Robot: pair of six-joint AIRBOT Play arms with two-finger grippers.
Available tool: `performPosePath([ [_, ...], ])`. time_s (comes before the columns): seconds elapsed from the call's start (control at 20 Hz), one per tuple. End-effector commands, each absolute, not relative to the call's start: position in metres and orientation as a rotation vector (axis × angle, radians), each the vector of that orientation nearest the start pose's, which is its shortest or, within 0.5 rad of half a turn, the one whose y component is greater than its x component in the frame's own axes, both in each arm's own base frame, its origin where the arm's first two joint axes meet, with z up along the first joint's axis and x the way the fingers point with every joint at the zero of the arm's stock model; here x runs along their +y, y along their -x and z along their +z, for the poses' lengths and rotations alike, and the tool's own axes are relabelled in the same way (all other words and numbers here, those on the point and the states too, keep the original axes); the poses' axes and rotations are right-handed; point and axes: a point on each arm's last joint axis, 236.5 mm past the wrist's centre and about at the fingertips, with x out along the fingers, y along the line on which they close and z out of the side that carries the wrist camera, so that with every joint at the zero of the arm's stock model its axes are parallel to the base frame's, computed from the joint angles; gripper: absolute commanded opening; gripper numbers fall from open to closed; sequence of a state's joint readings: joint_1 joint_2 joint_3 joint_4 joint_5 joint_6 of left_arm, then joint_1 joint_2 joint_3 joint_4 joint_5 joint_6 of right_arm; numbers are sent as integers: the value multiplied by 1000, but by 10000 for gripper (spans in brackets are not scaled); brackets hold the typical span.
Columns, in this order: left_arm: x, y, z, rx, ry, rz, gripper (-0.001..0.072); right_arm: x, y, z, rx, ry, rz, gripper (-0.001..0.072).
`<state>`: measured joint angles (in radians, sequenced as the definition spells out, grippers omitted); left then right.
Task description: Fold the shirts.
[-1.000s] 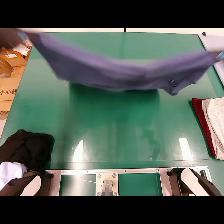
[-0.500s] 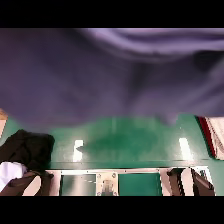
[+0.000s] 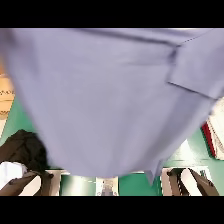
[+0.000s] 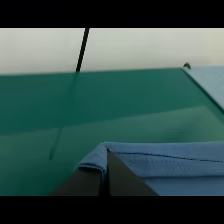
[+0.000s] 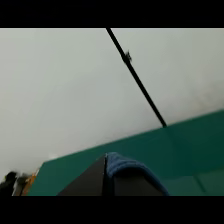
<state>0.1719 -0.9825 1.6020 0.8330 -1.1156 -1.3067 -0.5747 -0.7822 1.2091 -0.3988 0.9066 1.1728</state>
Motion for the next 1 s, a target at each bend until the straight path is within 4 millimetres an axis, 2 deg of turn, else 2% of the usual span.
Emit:
performPosePath([
  [0.0,-68,-445,229,613,368,-428,21,-23,-447,216,336,-654,198,17],
  [0.1,-63,-481,162,713,438,-416,21,-22,-491,148,441,-694,152,17],
  [0.25,-71,-516,82,823,517,-395,21,-27,-537,68,575,-744,118,17],
  [0.35,-80,-530,36,870,513,-379,21,-33,-557,34,622,-762,105,17],
  [0.5,-86,-544,-9,905,531,-339,20,-45,-571,2,659,-779,80,17],
  [0.65,-81,-547,-19,909,522,-318,20,-61,-560,-15,712,-741,73,17],
  [0.8,-81,-531,-32,985,457,-336,21,-67,-522,-42,878,-654,130,16],
  [0.95,-74,-513,-48,1079,397,-322,20,-68,-491,-69,984,-666,139,15],
])
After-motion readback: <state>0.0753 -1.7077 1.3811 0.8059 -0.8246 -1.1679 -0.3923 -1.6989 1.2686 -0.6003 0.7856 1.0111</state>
